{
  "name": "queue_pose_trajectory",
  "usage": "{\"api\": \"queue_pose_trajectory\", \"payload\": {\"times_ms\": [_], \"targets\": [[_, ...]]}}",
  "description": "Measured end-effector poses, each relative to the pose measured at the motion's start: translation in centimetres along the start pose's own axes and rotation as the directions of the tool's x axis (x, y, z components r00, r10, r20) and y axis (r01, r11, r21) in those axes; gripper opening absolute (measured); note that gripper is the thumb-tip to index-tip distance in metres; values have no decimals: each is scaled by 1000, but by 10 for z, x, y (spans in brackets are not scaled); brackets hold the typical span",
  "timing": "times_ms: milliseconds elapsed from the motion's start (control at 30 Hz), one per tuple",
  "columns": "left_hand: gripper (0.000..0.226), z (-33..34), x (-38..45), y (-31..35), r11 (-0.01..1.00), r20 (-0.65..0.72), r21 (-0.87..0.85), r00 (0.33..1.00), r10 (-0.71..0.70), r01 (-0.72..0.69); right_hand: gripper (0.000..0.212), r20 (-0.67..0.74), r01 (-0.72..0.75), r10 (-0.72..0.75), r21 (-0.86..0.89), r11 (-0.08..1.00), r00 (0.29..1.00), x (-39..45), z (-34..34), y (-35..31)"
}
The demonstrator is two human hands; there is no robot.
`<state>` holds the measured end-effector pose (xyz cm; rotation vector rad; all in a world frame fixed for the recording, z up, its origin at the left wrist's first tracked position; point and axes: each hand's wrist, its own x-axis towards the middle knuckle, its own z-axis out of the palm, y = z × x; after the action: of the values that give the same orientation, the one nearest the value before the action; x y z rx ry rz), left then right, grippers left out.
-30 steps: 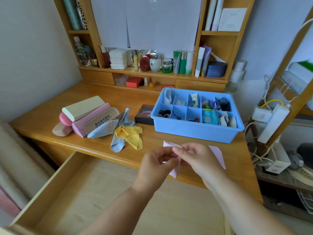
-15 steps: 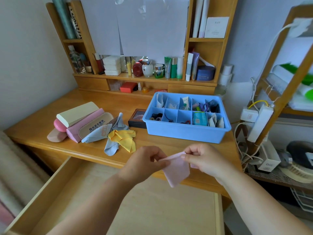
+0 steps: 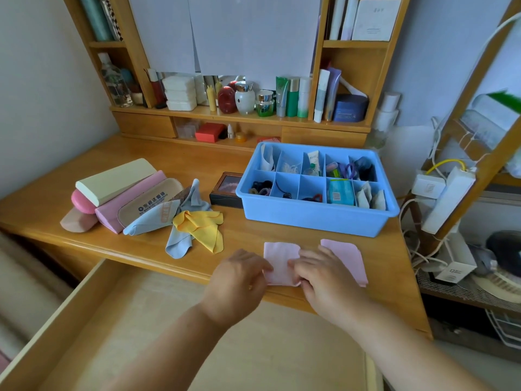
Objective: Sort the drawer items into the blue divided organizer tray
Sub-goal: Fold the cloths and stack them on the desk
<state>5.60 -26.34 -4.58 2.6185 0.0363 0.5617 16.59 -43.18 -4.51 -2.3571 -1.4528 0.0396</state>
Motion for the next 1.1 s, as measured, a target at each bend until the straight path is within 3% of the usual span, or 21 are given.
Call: {"api": "queue_pose_trajectory", "payload": {"times_ms": [67,133,200,267,367,400,467,533,600,700,767,833,867,900,933,1000,1100], "targets": [[37,1,5,1,999,55,-28,998,40,-39,16,-31,4,-4,-18,1000,1000,-2,2,3],[48,6,9,1,999,238,-24,970,38,-33,16,-40,8,-8,-17,1000,999,-3,2,4],[53,14,11,-5,989,377,130,926,20,-75,16,-28,12,-12,-15,1000,1000,-4,3,5],[56,19,14,-11,958,438,271,898,-40,-90,17,-23,11,-11,-11,1000,1000,-5,4,7],[57,19,22,-15,936,463,349,876,-138,-36,17,-40,-1,2,28,1000,999,-7,6,9],[55,18,24,-16,937,428,348,884,-189,32,17,-41,-3,4,33,999,999,-8,7,10],[45,15,27,-11,926,207,263,922,-327,270,16,-33,3,-1,40,999,999,-7,6,9],[29,10,29,-4,873,12,167,885,-466,457,15,-43,3,-1,38,999,999,-5,3,5],[27,6,32,5,796,110,183,793,-599,576,15,-102,-23,30,67,997,994,-3,0,0],[27,3,41,18,749,276,156,700,-658,643,13,-194,-128,193,304,944,962,0,-11,-13],[21,2,46,29,627,370,-79,607,-703,775,16,-256,-123,236,391,912,938,0,-21,-18],[19,1,47,40,308,513,-433,513,-688,847,23,-262,-103,256,483,869,931,-5,-33,-17],[19,2,48,45,156,557,-573,522,-646,805,24,-239,-104,263,524,845,935,-8,-39,-14],[18,3,49,49,71,552,-671,561,-617,738,23,-208,-115,269,551,827,940,-13,-44,-9],[16,4,53,53,48,512,-742,611,-604,669,22,-180,-131,280,572,810,943,-19,-49,-3],[17,8,63,61,123,406,-812,704,-583,570,25,-185,-144,286,544,827,940,-30,-59,14],[25,22,78,71,390,308,-742,795,-523,545,25,-223,-164,255,360,919,941,-43,-67,37]]}}
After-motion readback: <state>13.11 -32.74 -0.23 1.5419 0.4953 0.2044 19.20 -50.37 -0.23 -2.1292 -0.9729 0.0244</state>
